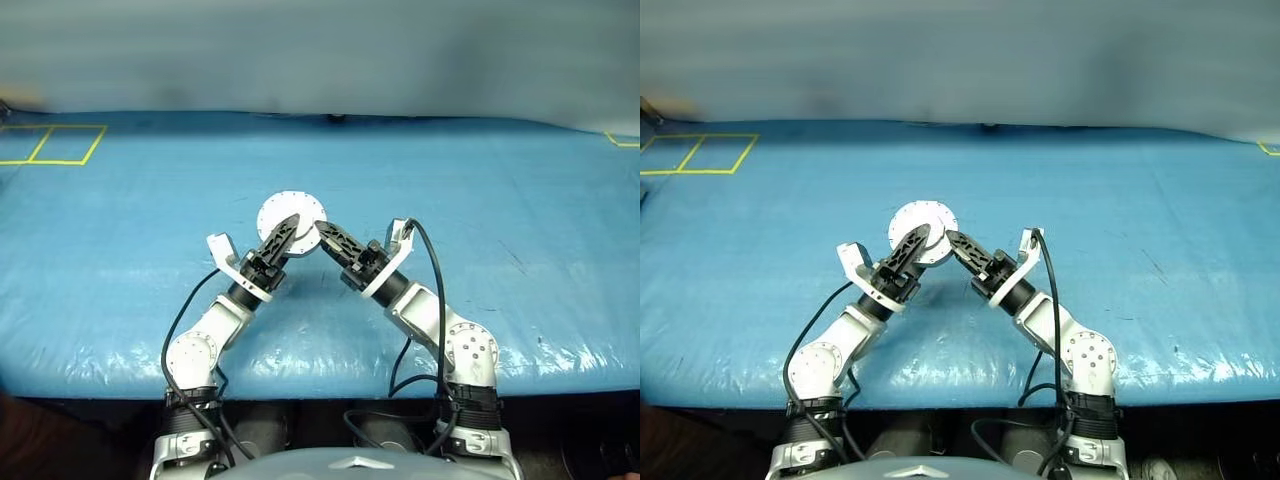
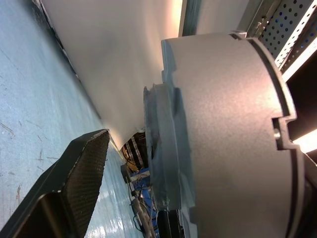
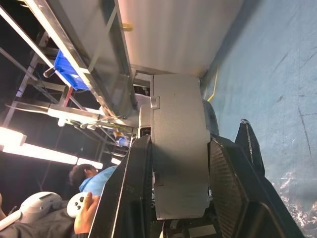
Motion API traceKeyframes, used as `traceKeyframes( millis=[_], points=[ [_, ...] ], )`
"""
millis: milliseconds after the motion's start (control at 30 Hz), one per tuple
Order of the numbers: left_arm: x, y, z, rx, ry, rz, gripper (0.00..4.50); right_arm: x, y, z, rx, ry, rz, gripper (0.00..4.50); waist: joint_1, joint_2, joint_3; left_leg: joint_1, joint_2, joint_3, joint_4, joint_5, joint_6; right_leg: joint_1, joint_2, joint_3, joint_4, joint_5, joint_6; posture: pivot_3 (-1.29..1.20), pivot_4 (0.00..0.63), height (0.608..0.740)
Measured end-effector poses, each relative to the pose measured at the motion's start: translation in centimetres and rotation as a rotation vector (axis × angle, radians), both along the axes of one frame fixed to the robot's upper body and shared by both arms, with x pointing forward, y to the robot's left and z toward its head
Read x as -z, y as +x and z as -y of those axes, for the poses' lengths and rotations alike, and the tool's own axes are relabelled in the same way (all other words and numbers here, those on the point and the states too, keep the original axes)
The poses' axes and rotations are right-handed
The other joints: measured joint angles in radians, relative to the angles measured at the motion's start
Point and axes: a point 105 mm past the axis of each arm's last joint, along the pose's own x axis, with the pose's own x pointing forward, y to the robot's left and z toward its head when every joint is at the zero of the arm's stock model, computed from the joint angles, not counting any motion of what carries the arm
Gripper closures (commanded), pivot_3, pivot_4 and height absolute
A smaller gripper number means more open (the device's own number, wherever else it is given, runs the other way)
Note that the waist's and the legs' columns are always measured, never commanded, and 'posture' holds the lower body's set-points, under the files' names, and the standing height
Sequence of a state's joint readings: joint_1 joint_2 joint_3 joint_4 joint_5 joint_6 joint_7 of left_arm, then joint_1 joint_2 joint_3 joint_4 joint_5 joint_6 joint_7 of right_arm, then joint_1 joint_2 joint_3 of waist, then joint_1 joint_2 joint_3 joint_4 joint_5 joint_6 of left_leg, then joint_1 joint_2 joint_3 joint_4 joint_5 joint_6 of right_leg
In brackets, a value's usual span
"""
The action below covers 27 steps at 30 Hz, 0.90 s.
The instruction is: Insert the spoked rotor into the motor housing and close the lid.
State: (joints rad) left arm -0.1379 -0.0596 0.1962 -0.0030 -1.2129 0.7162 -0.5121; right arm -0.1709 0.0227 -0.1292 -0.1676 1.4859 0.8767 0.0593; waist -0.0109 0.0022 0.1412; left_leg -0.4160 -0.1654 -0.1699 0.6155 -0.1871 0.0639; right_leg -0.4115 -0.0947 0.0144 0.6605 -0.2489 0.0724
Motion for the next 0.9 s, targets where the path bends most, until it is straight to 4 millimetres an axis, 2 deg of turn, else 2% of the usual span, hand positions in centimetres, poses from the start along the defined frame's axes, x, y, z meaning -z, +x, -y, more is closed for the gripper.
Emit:
traceKeyframes(
  millis=[100, 233, 500, 800, 900],
  points=[
    [0.0, 0.0, 0.3, 0.002, 0.015, 0.014, 0.6, 0.1, 0.0, 0.1, 0.003, -0.005, -0.002, 3.27, -0.001, 0.0, 0.0, 0.0, 0.0, 0.0, 0.0, 0.0, 0.0, 0.0, 0.0, 0.0, 0.0, 0.0, 0.0, 0.0, 0.15, 0.74],
    [-0.2, 0.0, 0.3, 0.004, 0.009, 0.029, 1.84, 0.4, 0.1, 0.2, 0.017, -0.019, -0.013, 3.27, -0.001, 0.0, 0.0, 0.0, 0.0, 0.0, 0.0, 0.0, 0.0, 0.0, 0.0, 0.0, 0.0, 0.0, 0.0, 0.0, 0.15, 0.74],
    [-0.1, 0.1, 0.2, 0.003, 0.005, 0.013, 1.94, 0.5, 0.2, 0.2, 0.025, -0.025, -0.018, 3.27, -0.001, 0.0, 0.0, 0.0, 0.0, 0.0, 0.0, 0.0, 0.0, 0.0, 0.0, 0.0, 0.0, 0.0, 0.0, 0.0, 0.15, 0.74],
    [1.0, 1.1, -0.5, -0.07, 0.037, -0.048, 1.94, 0.7, 0.6, 0.4, 0.056, -0.05, -0.018, 0.37, -0.001, 0.0, 0.0, 0.0, 0.0, 0.0, 0.0, 0.0, 0.0, 0.0, 0.0, 0.0, 0.0, 0.0, 0.0, 0.0, 0.15, 0.74],
    [2.3, 1.9, -1.6, -0.151, 0.07, -0.105, 1.94, -0.2, 1.0, 0.6, 0.085, -0.031, 0.022, 0.37, -0.001, 0.0, 0.0, 0.0, 0.0, 0.0, 0.0, 0.0, 0.0, 0.0, 0.0, 0.0, 0.0, 0.0, 0.0, 0.0, 0.15, 0.74]
  ],
)
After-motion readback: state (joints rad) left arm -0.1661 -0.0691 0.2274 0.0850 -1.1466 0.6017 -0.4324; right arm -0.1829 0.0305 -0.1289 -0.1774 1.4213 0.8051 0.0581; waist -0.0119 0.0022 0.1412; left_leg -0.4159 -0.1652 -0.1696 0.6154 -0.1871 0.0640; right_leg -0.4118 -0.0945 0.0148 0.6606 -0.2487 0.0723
